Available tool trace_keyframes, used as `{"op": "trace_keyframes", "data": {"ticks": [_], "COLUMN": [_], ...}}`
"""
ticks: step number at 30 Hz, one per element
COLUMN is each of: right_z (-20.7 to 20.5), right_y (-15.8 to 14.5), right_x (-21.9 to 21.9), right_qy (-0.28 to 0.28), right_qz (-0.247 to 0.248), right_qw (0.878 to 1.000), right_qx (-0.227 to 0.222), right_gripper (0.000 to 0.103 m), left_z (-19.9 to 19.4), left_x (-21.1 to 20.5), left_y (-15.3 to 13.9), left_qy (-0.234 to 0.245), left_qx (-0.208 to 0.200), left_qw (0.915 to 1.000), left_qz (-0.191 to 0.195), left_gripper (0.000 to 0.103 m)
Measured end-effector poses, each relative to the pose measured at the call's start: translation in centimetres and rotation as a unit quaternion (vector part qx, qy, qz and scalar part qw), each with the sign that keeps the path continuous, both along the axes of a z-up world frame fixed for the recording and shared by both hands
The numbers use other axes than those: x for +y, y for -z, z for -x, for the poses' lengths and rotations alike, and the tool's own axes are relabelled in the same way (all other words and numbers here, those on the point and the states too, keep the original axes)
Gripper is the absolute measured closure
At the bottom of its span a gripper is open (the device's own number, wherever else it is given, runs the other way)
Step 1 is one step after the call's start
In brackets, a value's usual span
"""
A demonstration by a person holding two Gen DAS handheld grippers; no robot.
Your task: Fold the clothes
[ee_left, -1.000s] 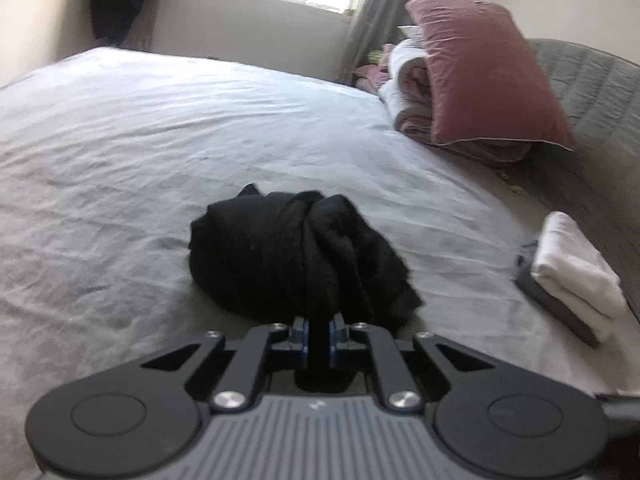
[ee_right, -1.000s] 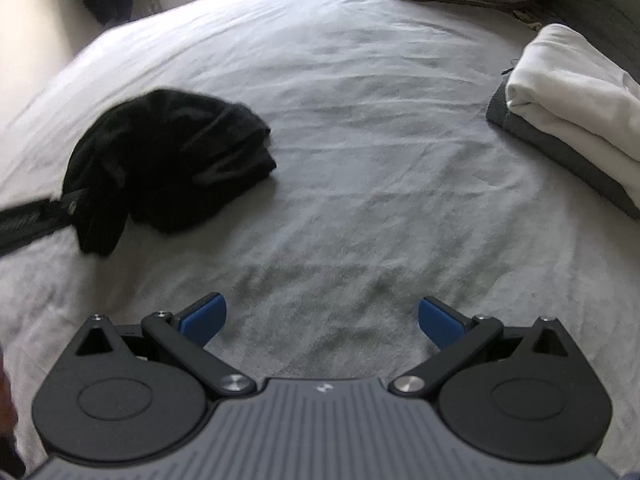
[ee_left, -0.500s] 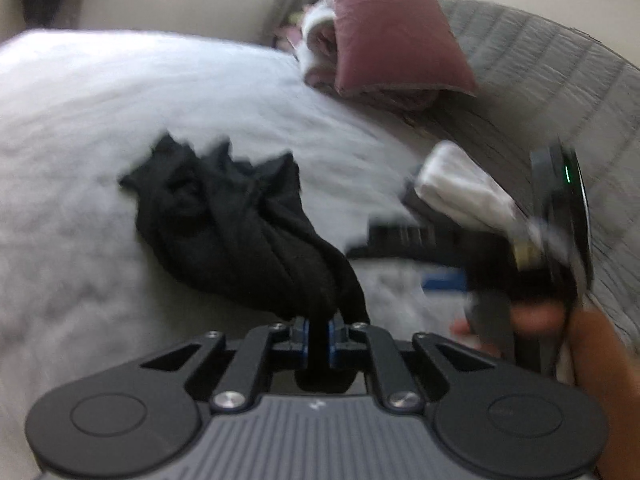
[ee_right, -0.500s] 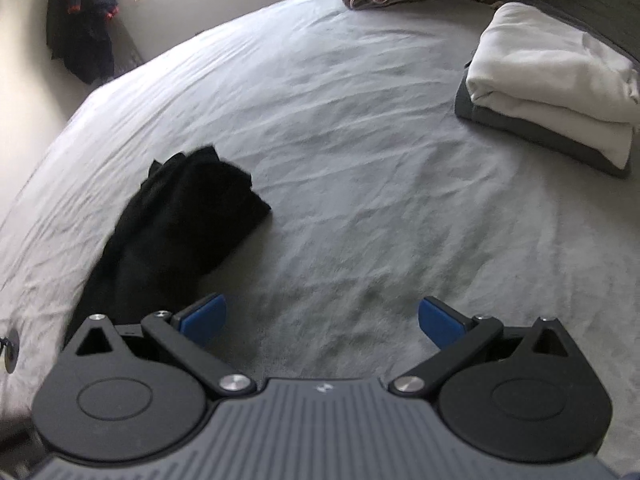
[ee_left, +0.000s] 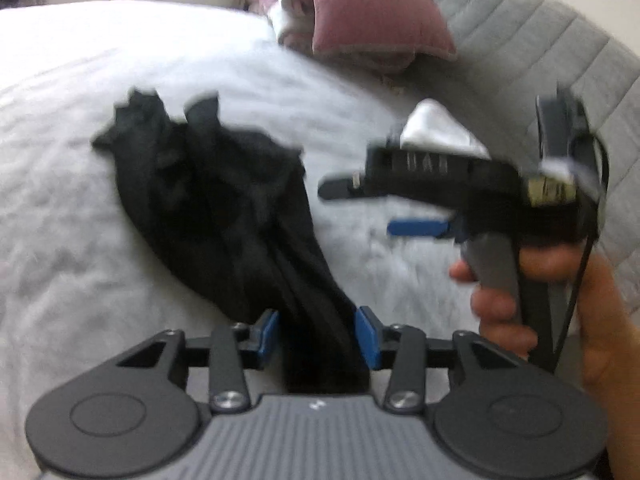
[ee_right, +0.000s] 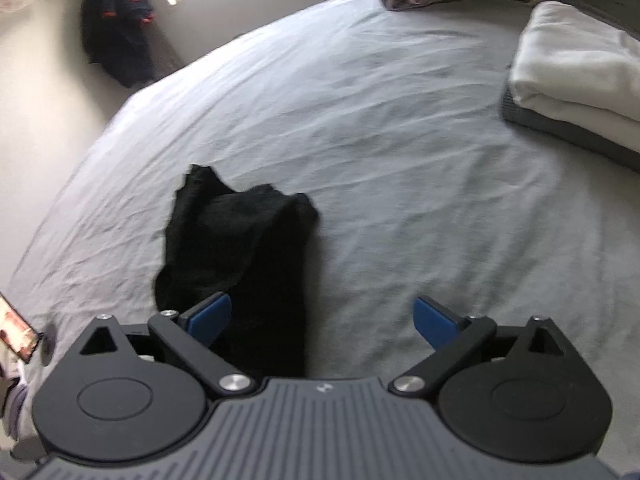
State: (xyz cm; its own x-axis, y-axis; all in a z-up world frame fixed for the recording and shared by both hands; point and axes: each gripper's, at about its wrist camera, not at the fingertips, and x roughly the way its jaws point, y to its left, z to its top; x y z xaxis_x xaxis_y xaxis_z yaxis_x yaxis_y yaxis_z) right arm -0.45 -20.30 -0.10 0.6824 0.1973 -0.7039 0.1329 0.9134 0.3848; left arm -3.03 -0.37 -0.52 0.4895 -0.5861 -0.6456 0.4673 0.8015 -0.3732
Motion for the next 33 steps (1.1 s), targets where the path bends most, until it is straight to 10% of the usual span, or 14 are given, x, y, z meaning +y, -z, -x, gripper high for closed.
{"op": "trace_keyframes", "data": {"ticks": [13,23,33], "right_z": [-0.3,-0.3,0.7], "right_y": [1.5,1.8,0.8], "right_x": [0.4,-0.4,-1.2], "right_qy": [-0.015,0.006,0.011], "right_qz": [-0.085,-0.089,-0.102], "right_qw": [0.996,0.996,0.995], "right_qx": [0.005,0.015,0.008], "right_gripper": [0.039,0.047,0.043], "left_z": [-5.7,-4.7,-4.2], "left_x": [3.3,0.2,0.8], "left_y": [2.0,2.1,1.9], "left_qy": [-0.127,-0.061,-0.116], "left_qx": [-0.013,-0.057,-0.062], "left_qw": [0.9917,0.9952,0.9909], "left_qz": [0.018,0.052,0.026], "left_gripper": [0.058,0.058,0.100]}}
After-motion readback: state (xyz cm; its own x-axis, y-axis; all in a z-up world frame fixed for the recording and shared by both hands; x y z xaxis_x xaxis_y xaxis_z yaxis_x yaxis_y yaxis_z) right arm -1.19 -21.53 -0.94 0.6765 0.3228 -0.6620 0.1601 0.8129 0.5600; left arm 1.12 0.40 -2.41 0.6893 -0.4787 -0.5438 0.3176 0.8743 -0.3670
